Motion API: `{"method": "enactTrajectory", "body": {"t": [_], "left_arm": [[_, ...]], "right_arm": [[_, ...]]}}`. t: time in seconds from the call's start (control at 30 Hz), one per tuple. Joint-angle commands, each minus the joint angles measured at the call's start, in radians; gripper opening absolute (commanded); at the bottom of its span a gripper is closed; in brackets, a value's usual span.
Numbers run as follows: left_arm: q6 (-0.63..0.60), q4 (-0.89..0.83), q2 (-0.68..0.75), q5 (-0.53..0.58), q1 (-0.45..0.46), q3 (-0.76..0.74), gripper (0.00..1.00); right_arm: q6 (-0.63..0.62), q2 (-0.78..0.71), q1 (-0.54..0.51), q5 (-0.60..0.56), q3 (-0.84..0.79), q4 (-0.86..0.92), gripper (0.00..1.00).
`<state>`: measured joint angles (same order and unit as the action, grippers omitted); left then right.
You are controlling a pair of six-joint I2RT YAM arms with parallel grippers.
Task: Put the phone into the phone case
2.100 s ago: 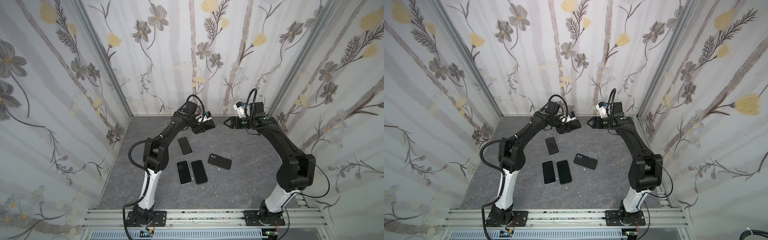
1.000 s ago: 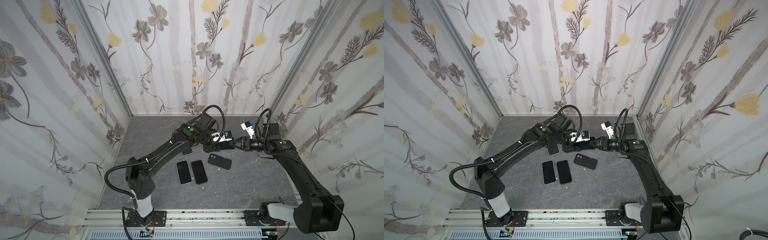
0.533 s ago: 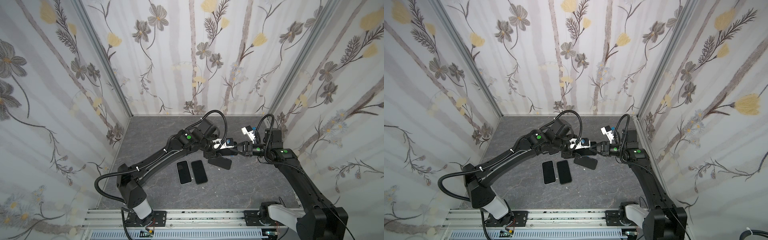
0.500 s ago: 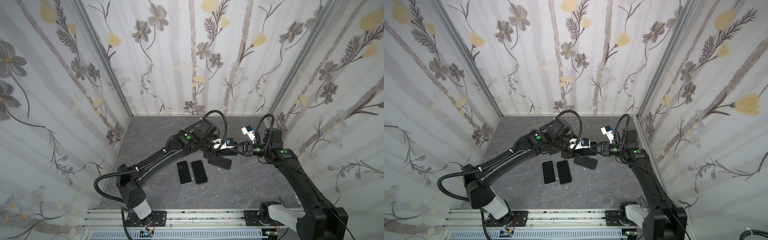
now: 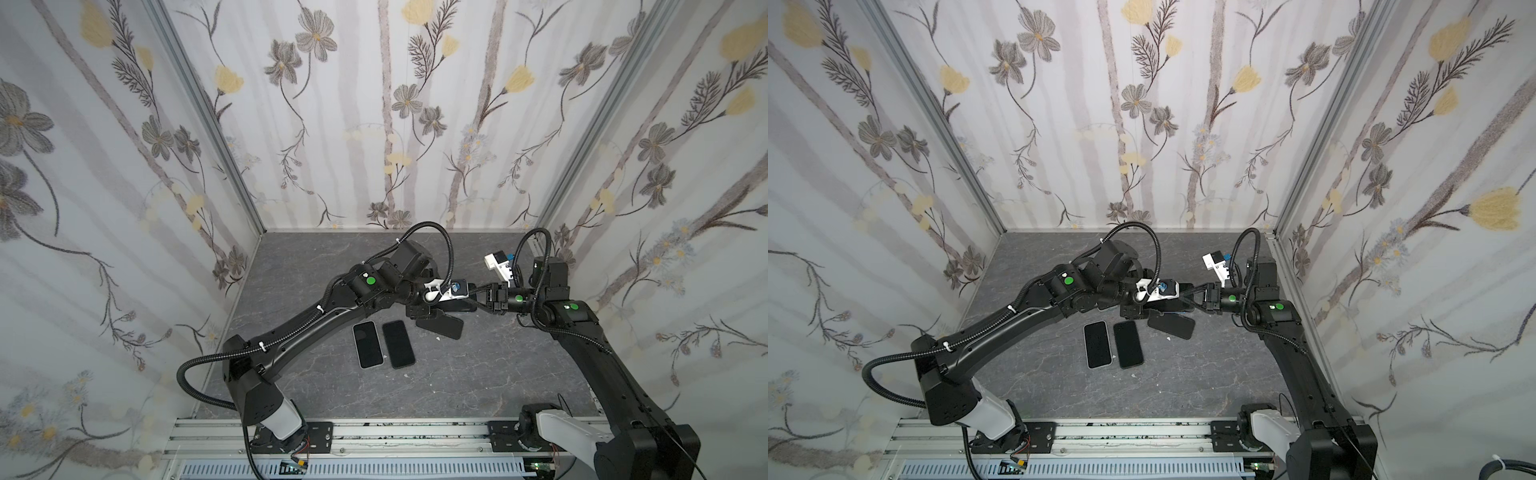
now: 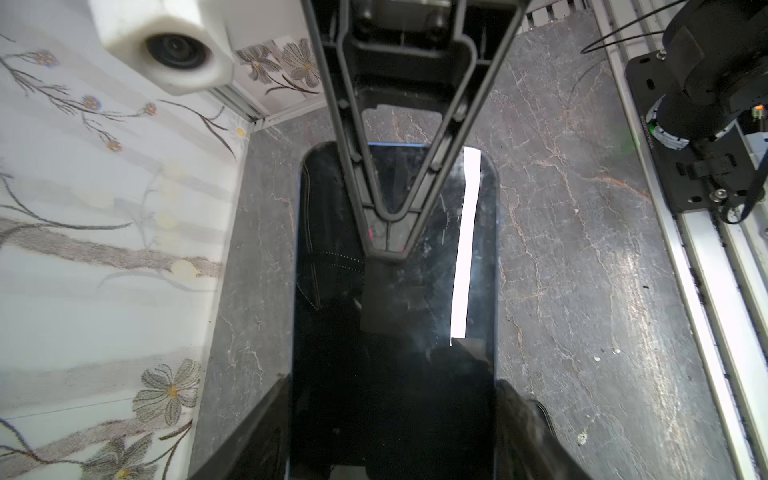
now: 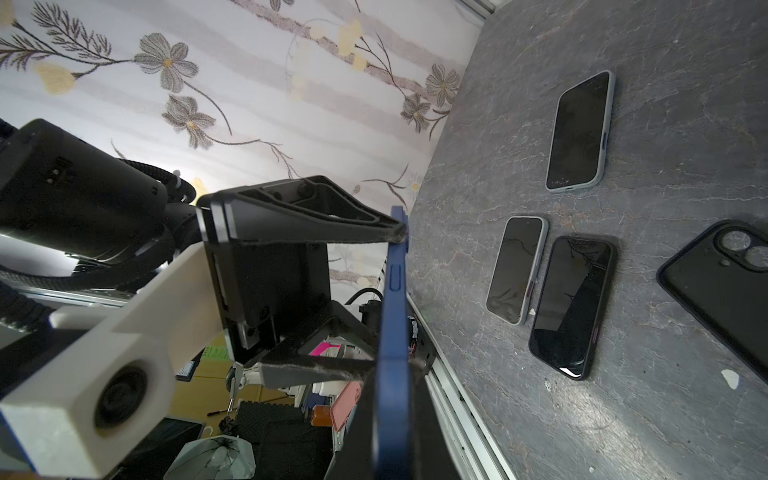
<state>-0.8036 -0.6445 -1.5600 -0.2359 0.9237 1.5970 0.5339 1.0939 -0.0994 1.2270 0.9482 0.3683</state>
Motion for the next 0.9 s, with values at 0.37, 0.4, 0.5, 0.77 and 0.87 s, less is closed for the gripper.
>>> {"method": "enactTrajectory", "body": {"t": [0.37,0.4,0.5,0.77,0.87], "left_arm": [[0.396,0.471,0.146,0.187,-0.065,-0.276,0.89],[0.448,0.482,0.133,0.198,-0.077,-0.284,0.88],[0.665,0.5,0.055,0.244,-0.117,-0.286,0.84],[1.064,0.269,-0.309,0.177,-0.17,-0.1,0.55],[1.103,0.214,-0.426,0.141,-0.17,-0.047,0.38]], "right_arm": [[-0.161,-0.012,0.191,-0.323,0.051,0.17,0.0],[-0.182,-0.004,0.191,-0.372,0.054,0.196,0.0],[-0.205,0.007,0.19,-0.495,0.048,0.225,0.0],[-0.197,0.054,0.145,-0.634,-0.083,0.19,0.0],[-0.195,0.096,0.12,-0.645,-0.119,0.176,0.0]]}}
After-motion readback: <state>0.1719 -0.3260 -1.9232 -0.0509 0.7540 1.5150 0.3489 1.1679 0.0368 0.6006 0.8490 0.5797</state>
